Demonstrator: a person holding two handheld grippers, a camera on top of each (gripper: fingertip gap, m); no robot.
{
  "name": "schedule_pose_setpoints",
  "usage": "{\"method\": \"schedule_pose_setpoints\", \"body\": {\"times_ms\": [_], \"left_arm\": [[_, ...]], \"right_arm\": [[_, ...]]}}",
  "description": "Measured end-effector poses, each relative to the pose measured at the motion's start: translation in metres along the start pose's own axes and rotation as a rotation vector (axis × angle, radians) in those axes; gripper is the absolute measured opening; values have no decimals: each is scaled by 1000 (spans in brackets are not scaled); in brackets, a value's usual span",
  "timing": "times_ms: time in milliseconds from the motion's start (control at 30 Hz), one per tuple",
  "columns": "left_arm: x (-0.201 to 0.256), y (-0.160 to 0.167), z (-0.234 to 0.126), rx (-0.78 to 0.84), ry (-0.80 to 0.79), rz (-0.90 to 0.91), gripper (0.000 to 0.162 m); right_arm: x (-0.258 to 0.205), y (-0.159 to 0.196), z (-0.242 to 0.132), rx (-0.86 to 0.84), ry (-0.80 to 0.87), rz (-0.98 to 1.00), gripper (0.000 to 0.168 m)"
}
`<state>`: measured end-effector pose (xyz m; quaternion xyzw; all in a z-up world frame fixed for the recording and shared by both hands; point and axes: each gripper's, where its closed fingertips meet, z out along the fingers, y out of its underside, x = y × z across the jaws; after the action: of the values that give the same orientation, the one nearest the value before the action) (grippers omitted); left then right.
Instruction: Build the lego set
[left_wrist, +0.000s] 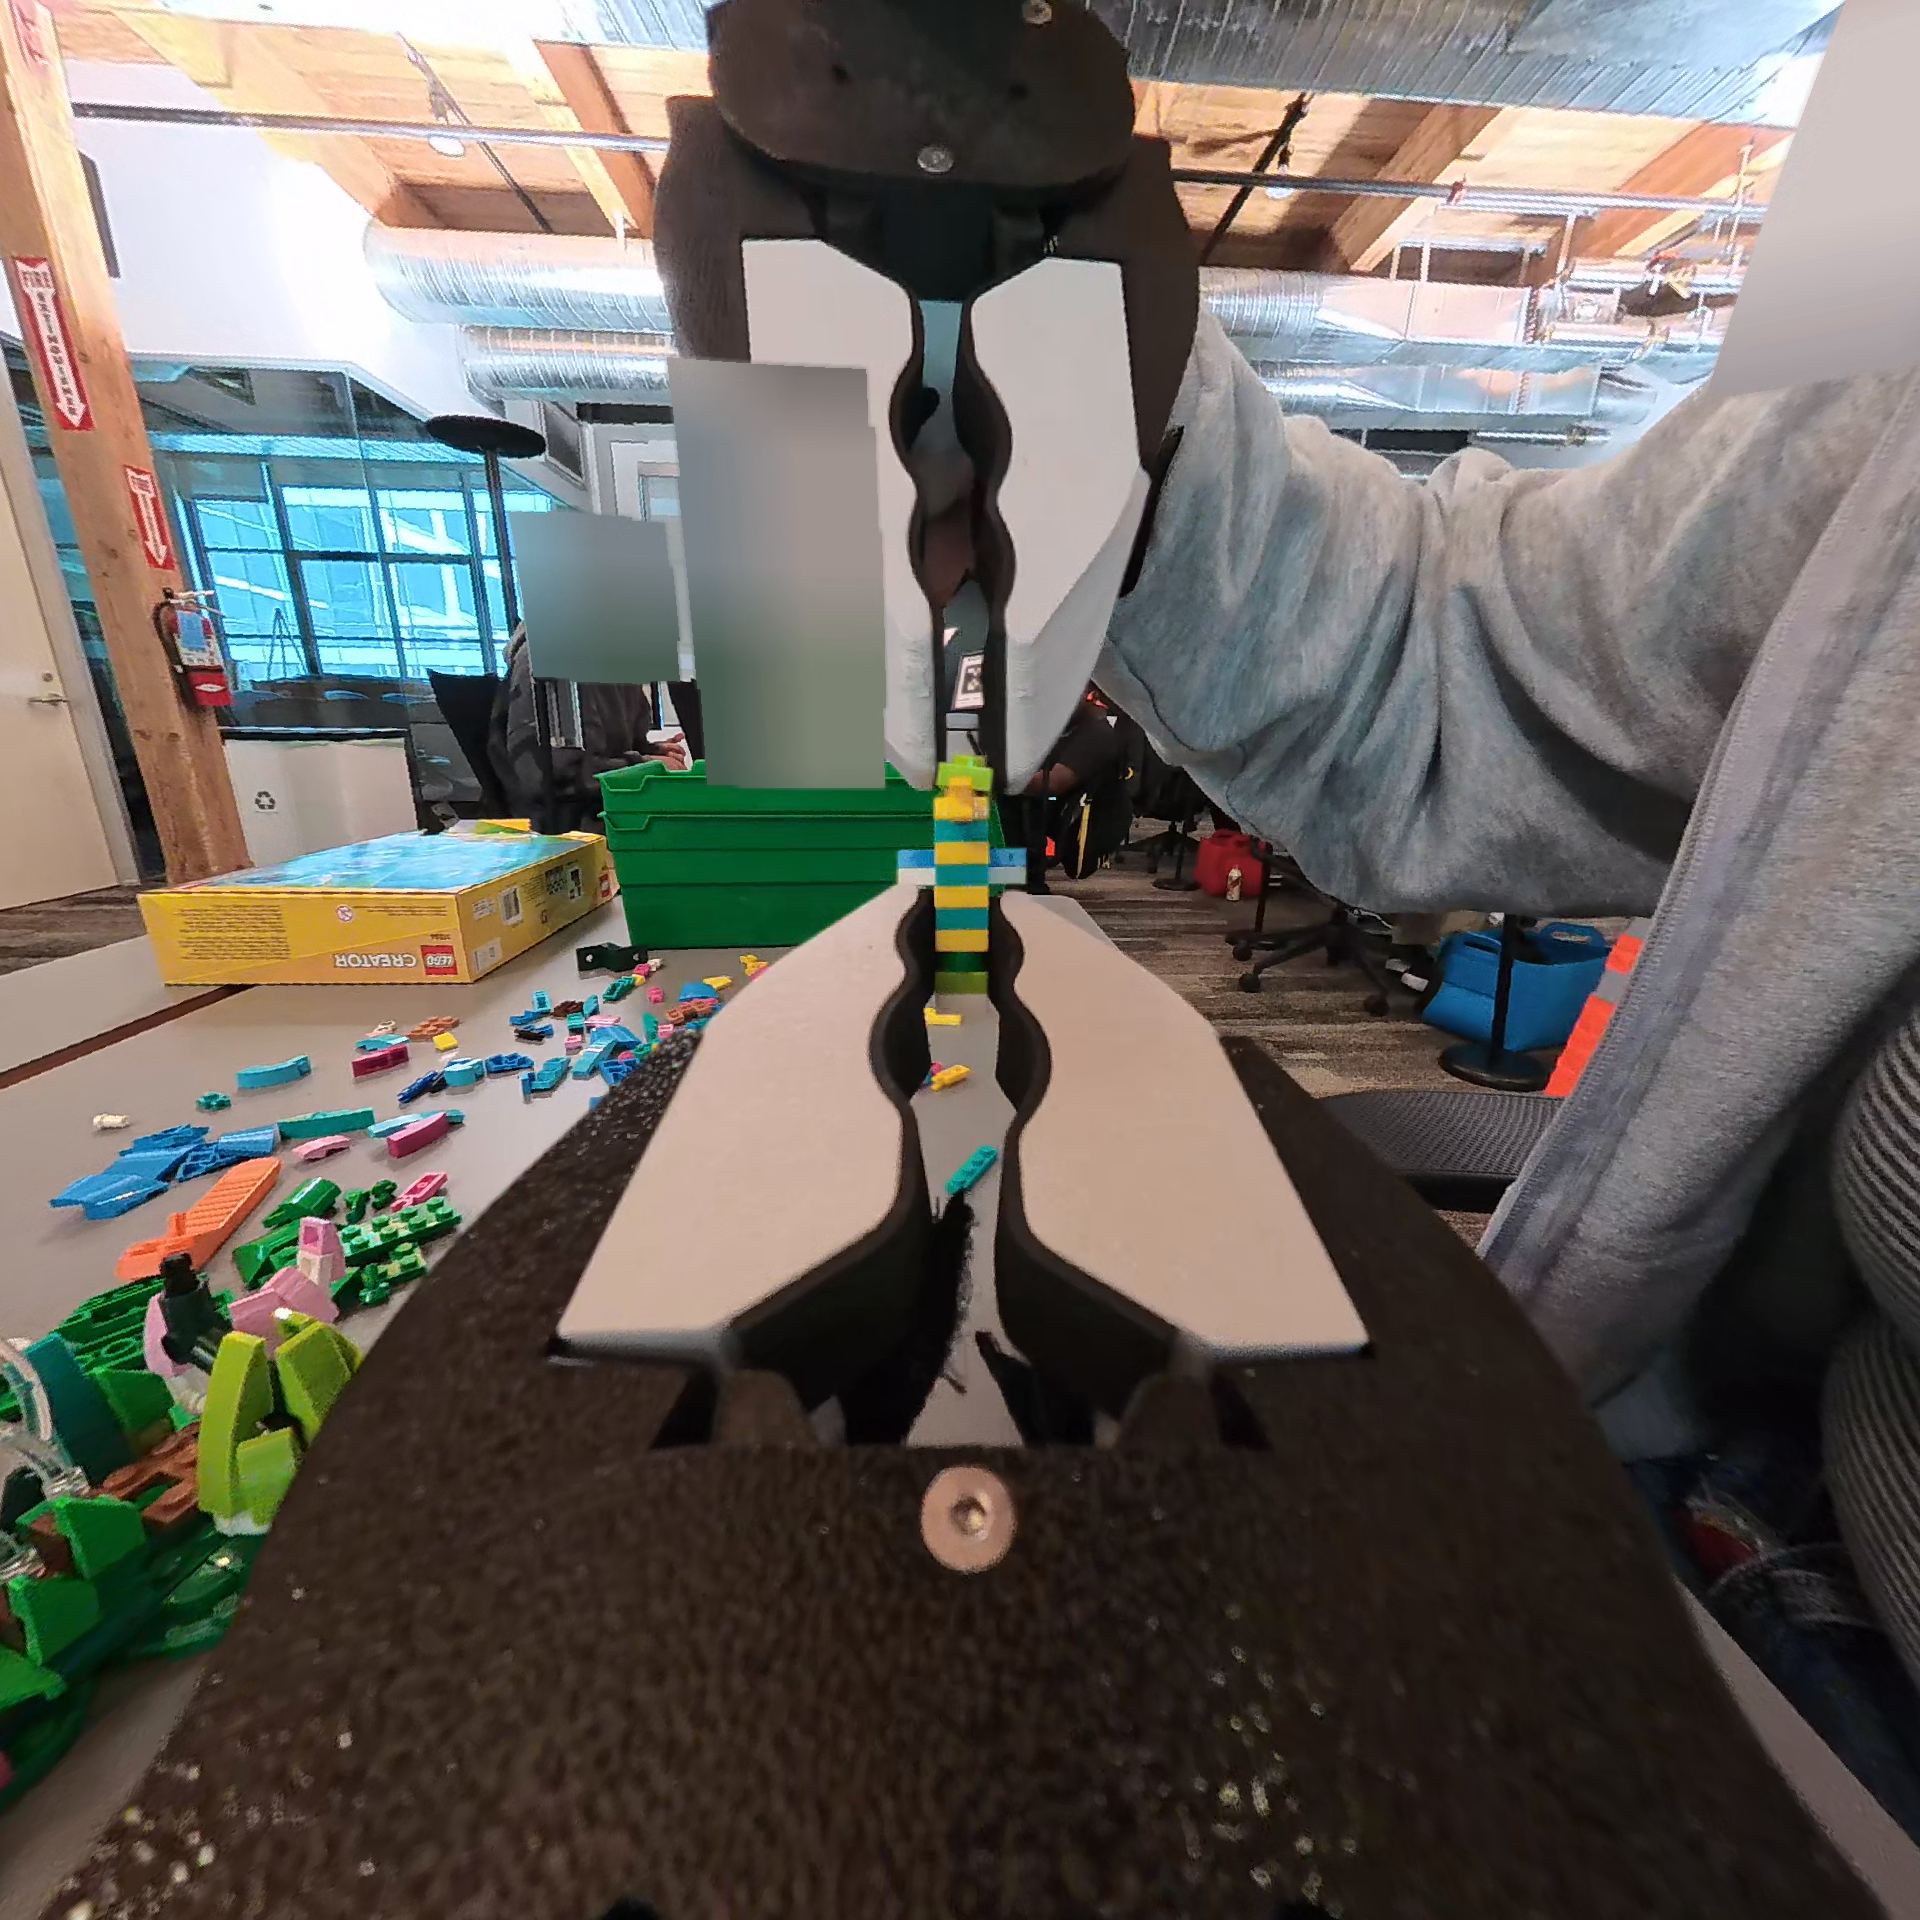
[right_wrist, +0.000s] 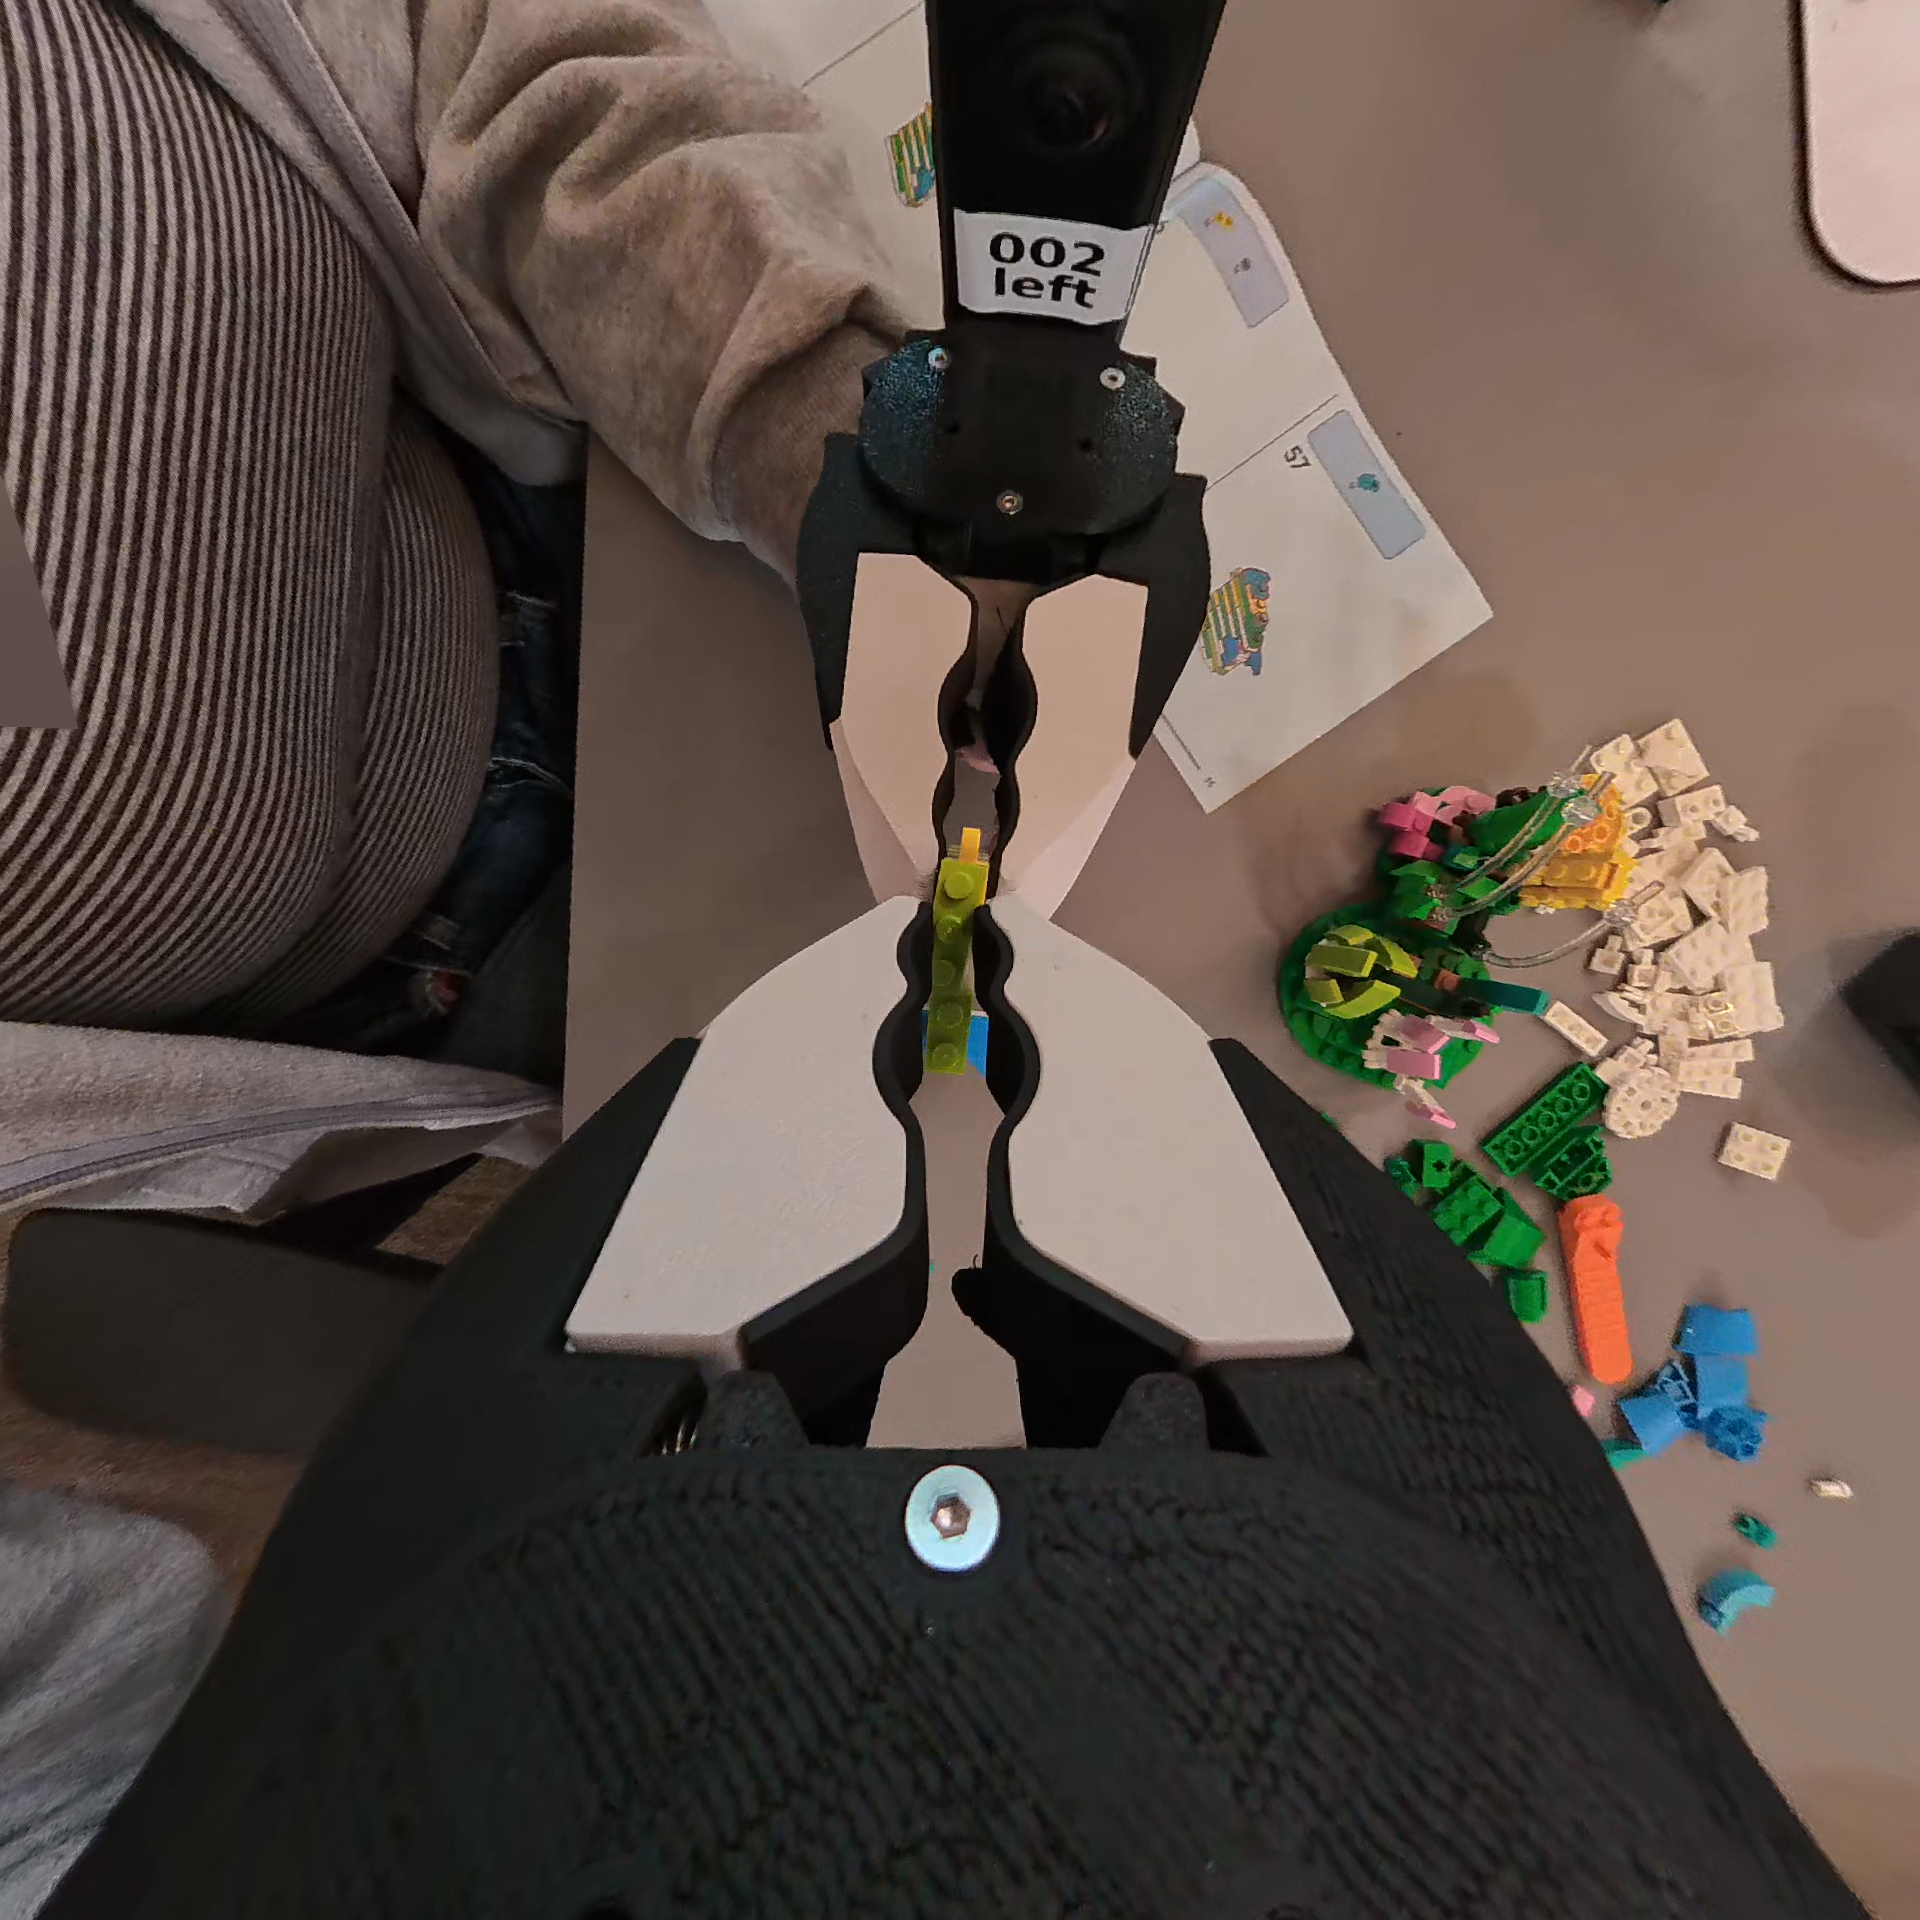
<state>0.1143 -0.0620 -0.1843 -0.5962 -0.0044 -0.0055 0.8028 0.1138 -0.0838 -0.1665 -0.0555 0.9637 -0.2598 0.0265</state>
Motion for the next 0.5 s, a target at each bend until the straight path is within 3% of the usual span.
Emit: {"method": "schedule_pose_setpoints", "body": {"times_ms": [500], "left_arm": [[-3, -2, -1, 15, -1, -10, 8]], "right_arm": [[2, -1, -2, 6, 28, 10, 7]]}}
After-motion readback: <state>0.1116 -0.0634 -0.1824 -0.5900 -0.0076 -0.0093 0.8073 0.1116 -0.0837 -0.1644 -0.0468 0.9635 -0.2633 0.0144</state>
